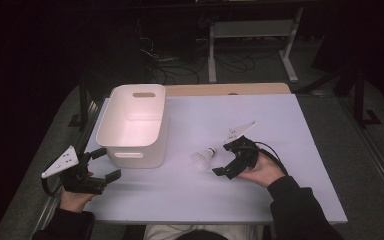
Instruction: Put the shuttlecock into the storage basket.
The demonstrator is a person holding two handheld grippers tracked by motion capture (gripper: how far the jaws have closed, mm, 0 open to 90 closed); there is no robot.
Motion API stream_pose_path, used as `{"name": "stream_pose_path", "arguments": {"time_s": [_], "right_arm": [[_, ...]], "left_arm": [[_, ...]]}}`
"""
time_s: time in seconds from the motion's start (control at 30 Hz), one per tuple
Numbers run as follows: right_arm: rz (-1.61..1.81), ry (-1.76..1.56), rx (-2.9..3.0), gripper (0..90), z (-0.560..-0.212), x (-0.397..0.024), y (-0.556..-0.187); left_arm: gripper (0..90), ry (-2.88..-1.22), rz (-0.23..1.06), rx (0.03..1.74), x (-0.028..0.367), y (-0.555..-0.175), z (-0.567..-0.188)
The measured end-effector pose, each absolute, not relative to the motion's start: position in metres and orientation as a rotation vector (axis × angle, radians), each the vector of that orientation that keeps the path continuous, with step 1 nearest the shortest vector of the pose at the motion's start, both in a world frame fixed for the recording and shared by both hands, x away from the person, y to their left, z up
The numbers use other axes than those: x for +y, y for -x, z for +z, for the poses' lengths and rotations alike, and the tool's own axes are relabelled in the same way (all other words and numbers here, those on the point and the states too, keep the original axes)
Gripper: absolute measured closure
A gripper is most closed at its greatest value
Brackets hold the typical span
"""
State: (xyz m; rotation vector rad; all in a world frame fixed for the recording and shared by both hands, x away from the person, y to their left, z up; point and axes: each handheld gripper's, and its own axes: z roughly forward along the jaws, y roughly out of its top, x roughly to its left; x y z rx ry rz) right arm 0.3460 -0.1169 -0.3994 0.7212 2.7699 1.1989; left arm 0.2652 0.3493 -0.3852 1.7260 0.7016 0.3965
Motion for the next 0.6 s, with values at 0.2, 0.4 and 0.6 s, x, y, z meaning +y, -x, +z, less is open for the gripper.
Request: {"name": "stream_pose_path", "arguments": {"time_s": [0.2, 0.4, 0.6], "right_arm": [[1.191, -0.71, 2.812, 8.6, -0.4028, -0.1169, -0.3502], [1.184, -0.665, 2.866, 22.2, -0.4045, -0.1186, -0.3532], [1.162, -0.622, 2.914, 34.1, -0.4058, -0.1162, -0.3546]], "left_arm": [[0.0, -1.725, 0.397, 0.703, 0.3494, -0.2651, -0.3852], [0.0, -1.722, 0.397, 0.705, 0.3493, -0.2651, -0.3852], [0.0, -1.717, 0.397, 0.707, 0.3495, -0.2648, -0.3851]]}}
